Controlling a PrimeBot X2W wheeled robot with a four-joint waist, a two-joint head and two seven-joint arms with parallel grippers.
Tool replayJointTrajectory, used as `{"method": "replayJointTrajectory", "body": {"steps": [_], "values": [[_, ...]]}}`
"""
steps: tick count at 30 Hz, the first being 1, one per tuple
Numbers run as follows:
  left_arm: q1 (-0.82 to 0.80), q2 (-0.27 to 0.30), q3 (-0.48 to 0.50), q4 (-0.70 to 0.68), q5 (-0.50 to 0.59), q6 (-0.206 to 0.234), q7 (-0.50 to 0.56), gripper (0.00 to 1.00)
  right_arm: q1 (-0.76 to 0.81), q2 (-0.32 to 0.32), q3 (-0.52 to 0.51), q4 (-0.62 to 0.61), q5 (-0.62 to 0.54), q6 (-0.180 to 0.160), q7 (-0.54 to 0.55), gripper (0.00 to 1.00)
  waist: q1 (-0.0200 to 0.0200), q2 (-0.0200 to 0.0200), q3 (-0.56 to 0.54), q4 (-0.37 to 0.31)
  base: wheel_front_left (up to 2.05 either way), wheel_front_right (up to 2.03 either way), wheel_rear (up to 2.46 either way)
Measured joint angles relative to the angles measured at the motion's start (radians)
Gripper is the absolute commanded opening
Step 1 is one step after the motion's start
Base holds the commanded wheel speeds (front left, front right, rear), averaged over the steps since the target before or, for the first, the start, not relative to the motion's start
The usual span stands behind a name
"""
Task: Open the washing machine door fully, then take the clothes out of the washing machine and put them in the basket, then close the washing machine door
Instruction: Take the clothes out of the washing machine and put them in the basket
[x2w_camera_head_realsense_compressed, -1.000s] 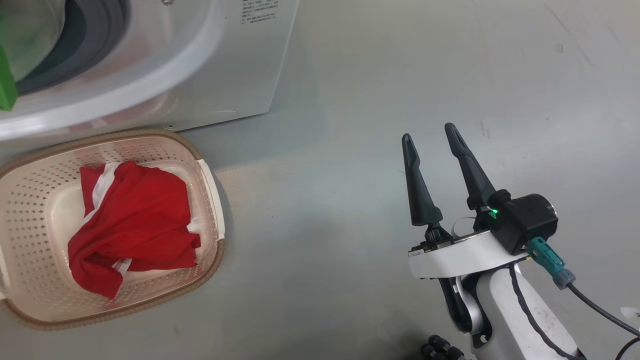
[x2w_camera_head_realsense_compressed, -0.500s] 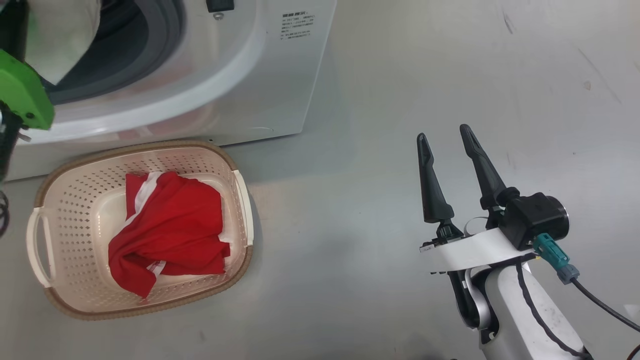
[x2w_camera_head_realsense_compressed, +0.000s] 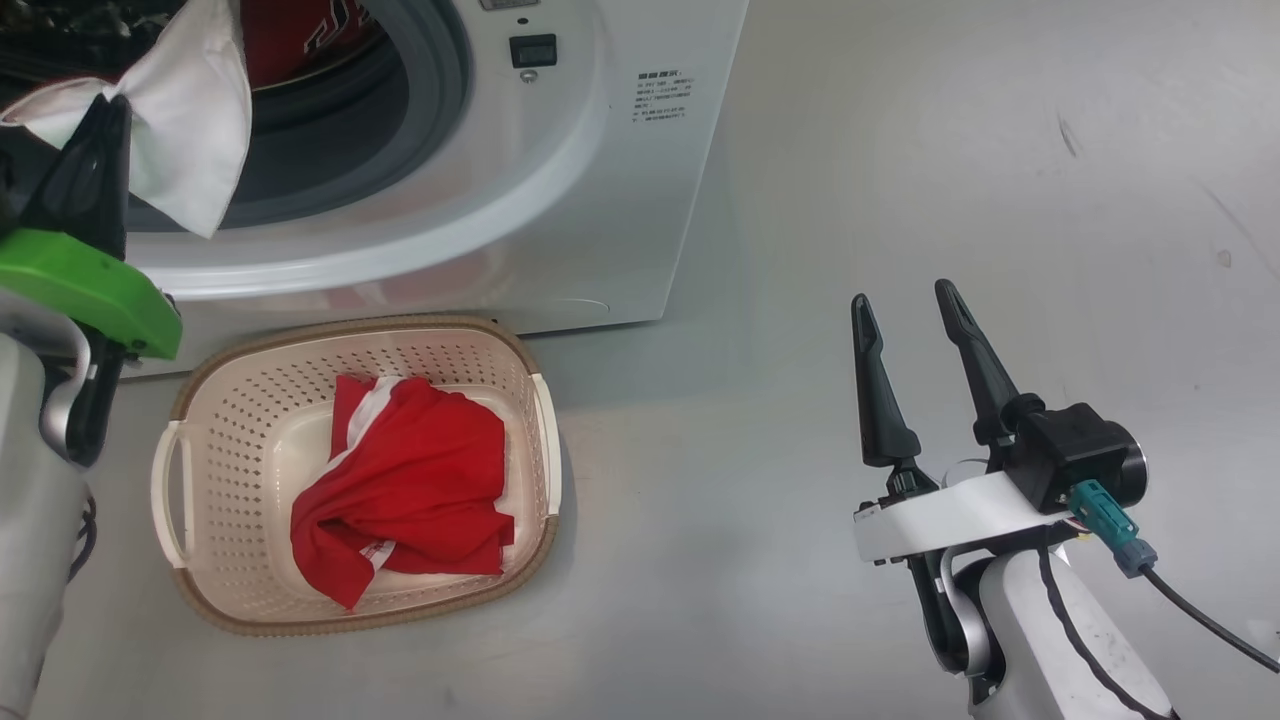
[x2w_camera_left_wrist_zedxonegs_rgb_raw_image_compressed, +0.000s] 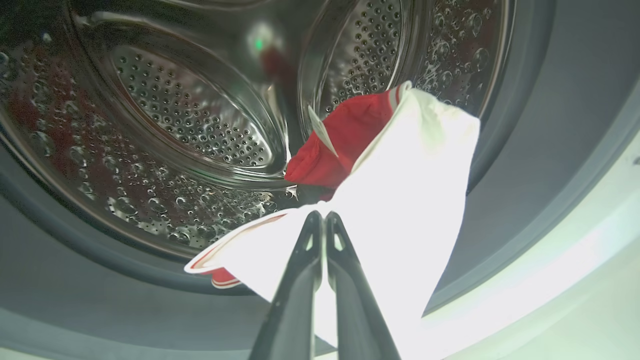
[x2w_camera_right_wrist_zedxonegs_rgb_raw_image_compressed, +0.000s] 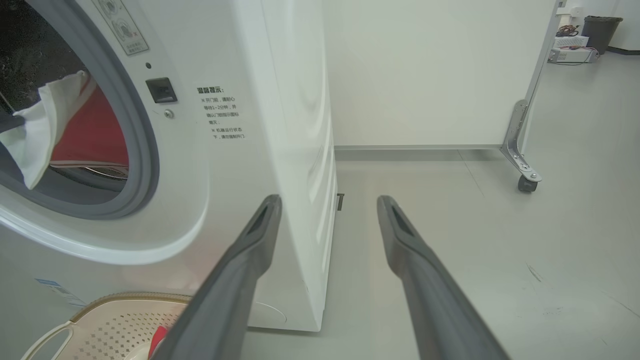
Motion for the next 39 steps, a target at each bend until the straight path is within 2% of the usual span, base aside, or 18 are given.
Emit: {"method": "replayJointTrajectory", "body": {"steps": [15,29,39], "values": [[0.161,-0.010,0.033,-0.061,0.032,0.001,-0.014,0.00,0.058,0.000,-0.019,0.031,0.000,0.012,0.000,1.00,0.0000,0.0000,-0.117,0.043,0.00,0.00,0.00],[0.288,-0.031,0.211,-0.402,0.150,0.051,-0.014,0.00,0.107,0.000,-0.050,0.044,0.000,0.037,0.000,1.00,0.0000,0.0000,-0.203,0.062,0.00,0.00,0.00],[0.366,-0.052,0.300,-0.626,0.236,0.065,-0.014,0.00,0.122,0.001,-0.064,0.042,0.000,0.054,0.000,1.00,0.0000,0.0000,-0.222,0.077,0.00,0.00,0.00]]}}
